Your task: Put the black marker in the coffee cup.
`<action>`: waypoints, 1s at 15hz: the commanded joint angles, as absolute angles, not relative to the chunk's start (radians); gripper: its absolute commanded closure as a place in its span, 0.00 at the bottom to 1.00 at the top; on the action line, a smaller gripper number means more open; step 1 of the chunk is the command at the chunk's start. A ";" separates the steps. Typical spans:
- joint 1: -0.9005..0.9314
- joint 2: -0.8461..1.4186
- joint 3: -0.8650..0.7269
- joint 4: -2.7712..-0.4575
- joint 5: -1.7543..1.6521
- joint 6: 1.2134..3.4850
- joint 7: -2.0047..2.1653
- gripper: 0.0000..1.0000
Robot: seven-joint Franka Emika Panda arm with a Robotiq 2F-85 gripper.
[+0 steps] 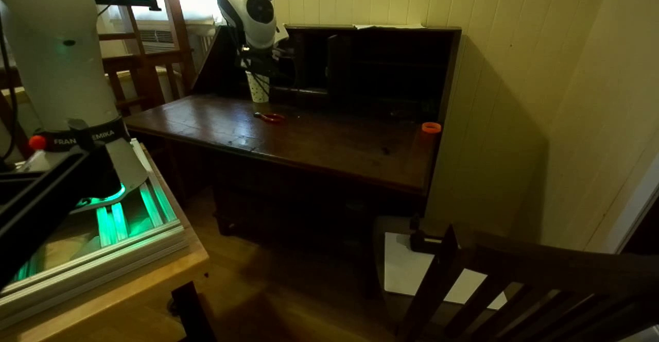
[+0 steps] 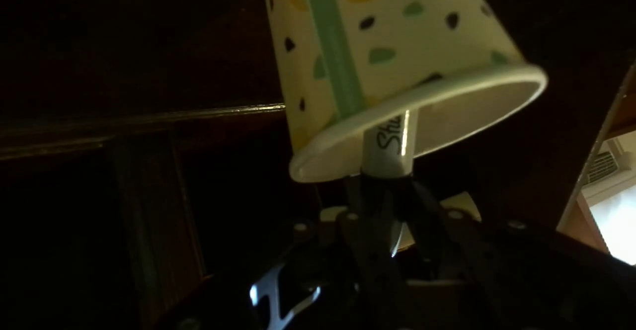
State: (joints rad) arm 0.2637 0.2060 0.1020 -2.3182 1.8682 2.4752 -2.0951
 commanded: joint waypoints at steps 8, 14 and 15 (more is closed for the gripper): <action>0.269 0.145 0.133 -2.357 1.850 2.525 -2.086 0.14; 0.311 0.017 0.203 -2.360 1.775 2.776 -1.933 0.00; 0.318 -0.018 0.221 -2.364 1.718 2.849 -1.849 0.00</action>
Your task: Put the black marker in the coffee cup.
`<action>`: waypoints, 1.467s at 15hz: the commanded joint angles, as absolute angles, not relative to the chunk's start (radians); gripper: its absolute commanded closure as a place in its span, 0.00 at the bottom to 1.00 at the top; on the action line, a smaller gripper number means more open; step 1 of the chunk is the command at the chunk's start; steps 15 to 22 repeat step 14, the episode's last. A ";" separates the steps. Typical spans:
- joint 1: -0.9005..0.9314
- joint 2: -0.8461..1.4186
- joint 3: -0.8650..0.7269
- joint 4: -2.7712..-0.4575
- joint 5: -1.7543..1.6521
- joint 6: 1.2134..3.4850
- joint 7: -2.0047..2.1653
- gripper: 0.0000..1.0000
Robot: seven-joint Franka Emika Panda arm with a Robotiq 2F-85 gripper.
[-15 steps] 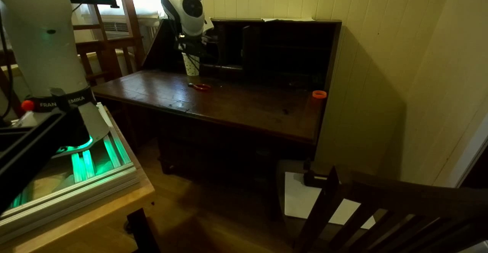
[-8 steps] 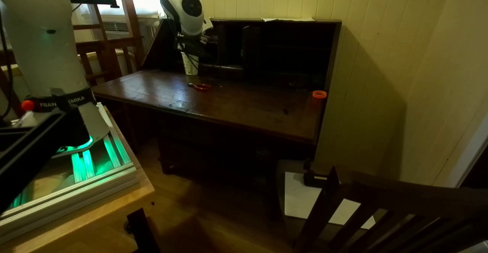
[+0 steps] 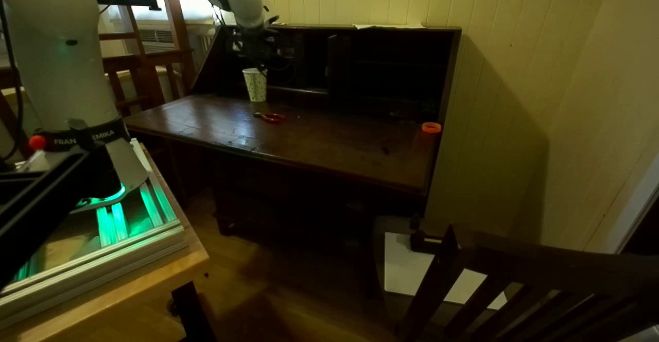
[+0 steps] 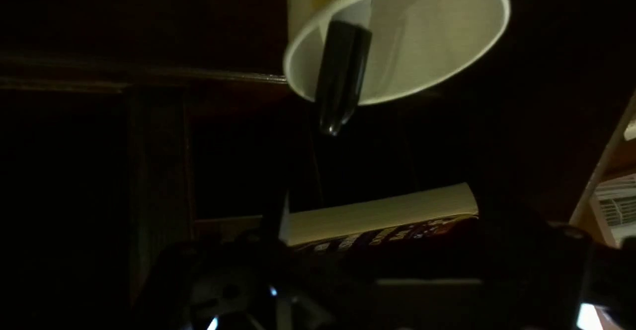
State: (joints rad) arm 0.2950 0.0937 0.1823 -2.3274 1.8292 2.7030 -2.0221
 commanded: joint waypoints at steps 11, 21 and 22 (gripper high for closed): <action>0.318 -0.070 0.276 -2.506 1.526 2.998 -1.382 0.00; 0.318 -0.068 0.276 -2.501 1.526 2.998 -1.383 0.00; 0.318 -0.068 0.276 -2.501 1.526 2.998 -1.383 0.00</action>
